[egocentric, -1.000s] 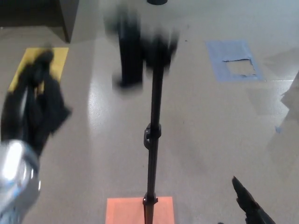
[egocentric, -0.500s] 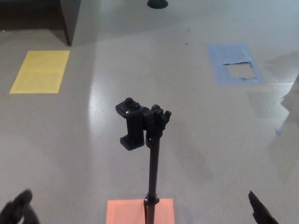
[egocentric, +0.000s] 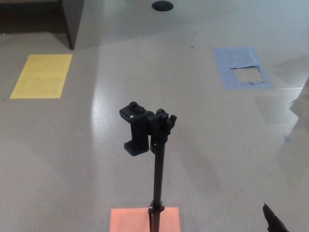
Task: A phone stand is kept on the floor and the robot uses both its hands to grab it and uses its left hand to extend the phone stand by pulling it upwards
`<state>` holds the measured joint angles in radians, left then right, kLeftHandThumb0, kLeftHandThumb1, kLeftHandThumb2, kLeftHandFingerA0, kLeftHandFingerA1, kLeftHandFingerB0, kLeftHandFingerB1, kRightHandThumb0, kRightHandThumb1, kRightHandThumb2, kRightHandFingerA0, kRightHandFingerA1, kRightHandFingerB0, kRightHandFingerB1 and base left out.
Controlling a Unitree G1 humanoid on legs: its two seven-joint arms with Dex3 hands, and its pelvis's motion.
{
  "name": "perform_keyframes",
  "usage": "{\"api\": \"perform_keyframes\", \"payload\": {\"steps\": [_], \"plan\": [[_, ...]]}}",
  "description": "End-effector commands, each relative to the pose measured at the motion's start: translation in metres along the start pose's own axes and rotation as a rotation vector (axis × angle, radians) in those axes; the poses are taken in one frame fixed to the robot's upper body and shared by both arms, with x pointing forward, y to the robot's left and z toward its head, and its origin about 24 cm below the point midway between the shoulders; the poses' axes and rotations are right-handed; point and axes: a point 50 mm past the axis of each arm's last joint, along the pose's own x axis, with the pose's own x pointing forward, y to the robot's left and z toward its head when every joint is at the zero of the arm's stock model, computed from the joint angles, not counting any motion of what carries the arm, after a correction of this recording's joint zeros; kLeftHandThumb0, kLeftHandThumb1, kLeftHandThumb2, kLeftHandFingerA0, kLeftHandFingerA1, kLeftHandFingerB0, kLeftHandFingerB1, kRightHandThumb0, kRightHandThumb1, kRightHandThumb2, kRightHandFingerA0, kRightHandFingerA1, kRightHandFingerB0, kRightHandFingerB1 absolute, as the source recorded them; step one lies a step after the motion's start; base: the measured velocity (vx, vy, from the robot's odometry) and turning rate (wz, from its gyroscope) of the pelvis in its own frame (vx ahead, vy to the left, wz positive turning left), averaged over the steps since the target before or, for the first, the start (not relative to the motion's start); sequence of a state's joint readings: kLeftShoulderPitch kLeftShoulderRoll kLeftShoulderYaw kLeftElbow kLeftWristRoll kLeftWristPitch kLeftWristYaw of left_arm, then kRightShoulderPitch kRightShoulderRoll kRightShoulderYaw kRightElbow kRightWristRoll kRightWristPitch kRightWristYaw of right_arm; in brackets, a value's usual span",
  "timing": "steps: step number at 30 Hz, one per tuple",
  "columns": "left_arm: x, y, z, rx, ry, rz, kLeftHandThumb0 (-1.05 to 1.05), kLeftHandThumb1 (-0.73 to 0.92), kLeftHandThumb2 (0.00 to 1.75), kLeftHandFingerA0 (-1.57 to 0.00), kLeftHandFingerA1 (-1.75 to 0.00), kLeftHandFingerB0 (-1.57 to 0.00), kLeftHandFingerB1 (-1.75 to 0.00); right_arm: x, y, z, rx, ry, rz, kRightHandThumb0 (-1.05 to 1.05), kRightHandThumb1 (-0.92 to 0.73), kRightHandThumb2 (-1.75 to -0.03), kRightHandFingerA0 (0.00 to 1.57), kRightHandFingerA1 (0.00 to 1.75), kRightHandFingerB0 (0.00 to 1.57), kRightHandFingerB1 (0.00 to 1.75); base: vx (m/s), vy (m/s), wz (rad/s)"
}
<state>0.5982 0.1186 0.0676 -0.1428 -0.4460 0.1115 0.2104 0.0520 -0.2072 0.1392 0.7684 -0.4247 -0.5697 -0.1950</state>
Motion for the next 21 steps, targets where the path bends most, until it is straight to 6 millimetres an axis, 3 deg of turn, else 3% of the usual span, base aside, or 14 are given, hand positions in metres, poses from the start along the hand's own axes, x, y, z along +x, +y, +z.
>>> {"api": "perform_keyframes", "payload": {"steps": [1, 3, 4, 6, 7, 21], "plan": [[-0.0297, 0.024, 0.015, 0.153, -0.443, -0.008, -0.96, 0.81, 1.18, -0.02, -0.18, -0.16, -0.31, -0.0172, -0.0387, -0.004, -0.044, -0.099, -0.139, -1.05, -0.83, -0.81, 0.0, 0.23, 0.0, 0.0, 0.0, 0.0, 0.0], [-0.03, 0.0238, 0.0151, 0.155, -0.448, -0.008, -0.93, 0.79, 1.16, -0.03, -0.2, -0.16, -0.32, -0.0166, -0.0391, -0.0037, -0.054, -0.101, -0.14, -1.05, -0.83, -0.82, 0.0, 0.23, 0.0, 0.0, 0.0, 0.0, 0.0], [-0.0309, 0.0235, 0.0158, 0.158, -0.45, -0.009, -0.87, 0.67, 1.07, -0.01, -0.26, -0.14, -0.31, -0.0157, -0.0395, -0.004, -0.066, -0.09, -0.139, -1.05, -0.85, -0.81, 0.0, 0.23, 0.0, 0.0, 0.0, 0.0, 0.0], [-0.0312, 0.0238, 0.0162, 0.173, -0.441, 0.016, -0.91, 0.6, 0.96, -0.02, -0.35, -0.14, -0.37, -0.0153, -0.0394, -0.0033, -0.063, -0.093, -0.136, -1.05, -0.83, -0.79, 0.0, 0.21, 0.0, 0.0, 0.0, 0.0, 0.0], [-0.0309, 0.0238, 0.0168, 0.175, -0.446, 0.029, -0.38, 0.25, 0.91, 0.0, -0.49, 0.0, -0.47, -0.0154, -0.0394, -0.0034, -0.071, -0.092, -0.137, -1.05, -0.83, -0.78, 0.0, 0.21, 0.0, 0.0, 0.0, 0.0, 0.0], [-0.0268, 0.0225, 0.0192, 0.157, -0.468, 0.072, -0.31, 0.16, 0.79, 0.0, -0.49, 0.0, -0.47, -0.0104, -0.0415, 0.0, -0.072, -0.105, -0.14, -1.05, -0.8, -0.73, 0.0, 0.22, 0.0, 0.0, 0.0, 0.0, 0.0]]}}
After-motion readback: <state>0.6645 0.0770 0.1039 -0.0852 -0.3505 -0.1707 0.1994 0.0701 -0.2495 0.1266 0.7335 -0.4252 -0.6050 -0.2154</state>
